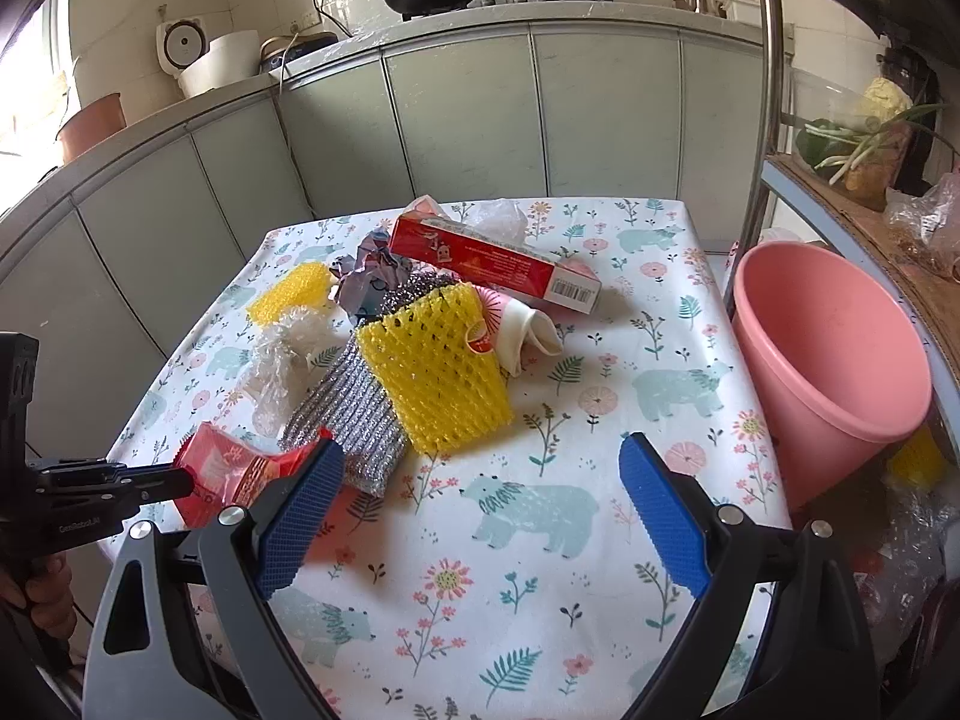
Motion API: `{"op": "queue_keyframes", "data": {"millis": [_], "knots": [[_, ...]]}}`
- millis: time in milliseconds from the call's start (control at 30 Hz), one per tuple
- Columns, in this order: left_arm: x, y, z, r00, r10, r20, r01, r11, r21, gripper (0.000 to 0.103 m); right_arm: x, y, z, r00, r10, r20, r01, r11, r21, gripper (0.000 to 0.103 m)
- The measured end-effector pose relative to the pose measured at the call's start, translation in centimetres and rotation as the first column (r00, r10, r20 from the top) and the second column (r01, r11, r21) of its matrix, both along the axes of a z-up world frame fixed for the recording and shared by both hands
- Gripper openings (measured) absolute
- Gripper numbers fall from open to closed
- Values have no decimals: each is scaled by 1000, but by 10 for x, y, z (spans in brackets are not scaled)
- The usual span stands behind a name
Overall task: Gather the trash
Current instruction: 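Grasp the red snack wrapper with the left tool while the right tool grasps the yellow mesh sleeve, then carry the wrapper and yellow sleeve to the pink bucket and release both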
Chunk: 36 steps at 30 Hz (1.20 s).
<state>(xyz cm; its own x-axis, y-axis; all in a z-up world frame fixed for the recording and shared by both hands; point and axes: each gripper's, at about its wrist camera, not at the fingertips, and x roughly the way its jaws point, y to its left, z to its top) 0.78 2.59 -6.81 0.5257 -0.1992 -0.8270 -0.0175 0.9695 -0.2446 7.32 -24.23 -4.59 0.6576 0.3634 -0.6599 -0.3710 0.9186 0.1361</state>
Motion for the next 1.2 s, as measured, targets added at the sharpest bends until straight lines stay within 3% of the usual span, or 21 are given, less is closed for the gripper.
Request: {"op": "queue_keyframes", "data": {"millis": [167, 333, 500, 767, 867, 1200], "knots": [[-4, -2, 13, 997, -28, 67, 27, 999, 18, 6, 10, 12, -1, 999, 37, 14, -37, 999, 1, 94], [-7, 4, 29, 991, -37, 127, 39, 999, -15, 1, 26, 24, -3, 997, 63, 34, -62, 998, -30, 93], [-7, 10, 43, 984, -41, 172, 47, 998, -31, 1, 51, 29, -18, 998, 62, -28, -63, 997, -43, 77], [-1, 7, 53, 980, -54, 192, 60, 998, -26, 1, 55, 23, -29, 989, 92, -118, -93, 996, 1, 16], [0, 1, 58, 977, -66, 203, 71, 997, -17, 1, 49, 18, -26, 989, 94, -117, -92, 996, 18, 11], [4, -20, 81, 962, -101, 253, 103, 995, 7, 1, 24, -13, 7, 997, 57, -51, -54, 996, 65, 10]]}}
